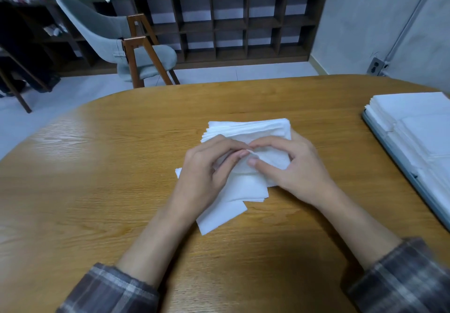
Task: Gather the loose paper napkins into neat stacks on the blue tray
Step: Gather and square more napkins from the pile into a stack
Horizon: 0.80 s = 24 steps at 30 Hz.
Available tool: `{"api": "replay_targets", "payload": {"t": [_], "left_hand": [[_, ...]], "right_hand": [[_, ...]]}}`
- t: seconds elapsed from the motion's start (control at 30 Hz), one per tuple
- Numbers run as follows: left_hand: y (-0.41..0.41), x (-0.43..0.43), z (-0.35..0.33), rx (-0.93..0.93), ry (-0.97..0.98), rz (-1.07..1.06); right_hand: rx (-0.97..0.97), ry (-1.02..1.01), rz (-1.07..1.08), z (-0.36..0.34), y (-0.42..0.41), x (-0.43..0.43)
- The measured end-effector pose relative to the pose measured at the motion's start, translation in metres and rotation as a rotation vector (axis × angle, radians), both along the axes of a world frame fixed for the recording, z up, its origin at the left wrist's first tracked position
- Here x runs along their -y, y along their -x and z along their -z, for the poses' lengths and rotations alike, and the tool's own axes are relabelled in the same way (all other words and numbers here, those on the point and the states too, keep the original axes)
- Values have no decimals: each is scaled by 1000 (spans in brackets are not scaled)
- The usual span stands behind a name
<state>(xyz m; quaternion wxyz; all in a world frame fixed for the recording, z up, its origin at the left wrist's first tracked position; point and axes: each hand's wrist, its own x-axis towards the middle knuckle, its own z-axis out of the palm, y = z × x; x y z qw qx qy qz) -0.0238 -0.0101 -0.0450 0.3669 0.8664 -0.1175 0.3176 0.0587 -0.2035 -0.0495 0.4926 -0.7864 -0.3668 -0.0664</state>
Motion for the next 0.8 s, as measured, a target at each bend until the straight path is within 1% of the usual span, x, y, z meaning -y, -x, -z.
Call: {"api": "replay_targets", "payload": {"t": [0.07, 0.13, 0.23, 0.33, 0.4, 0.43, 0.5, 0.57, 0.67, 0.8], "left_hand": [[3, 3, -4, -77, 135, 9], [5, 3, -7, -205, 286, 32], [3, 1, -7, -327, 394, 81], [0, -2, -11, -341, 574, 51], [1, -5, -15, -294, 677, -9], [2, -6, -18, -255, 700, -48], [3, -10, -22, -167, 675, -113], [5, -13, -25, -127, 589, -143], [7, -16, -27, -170, 473, -116], [8, -15, -27, -231, 446, -75]], "right_hand": [[-42, -66, 51, 0, -2, -1], [-137, -154, 86, -2, -5, 0], [-254, -283, 123, -7, -10, 3], [-354, -364, 141, -11, -13, 6], [-438, -398, 104, -11, -12, 7], [-476, -412, 69, -10, -12, 6], [-553, -416, -4, -10, -11, 6], [-649, -395, -95, -12, -9, 7], [-748, -323, -245, -14, -4, 7], [-712, -219, -305, -12, 1, 3]]}}
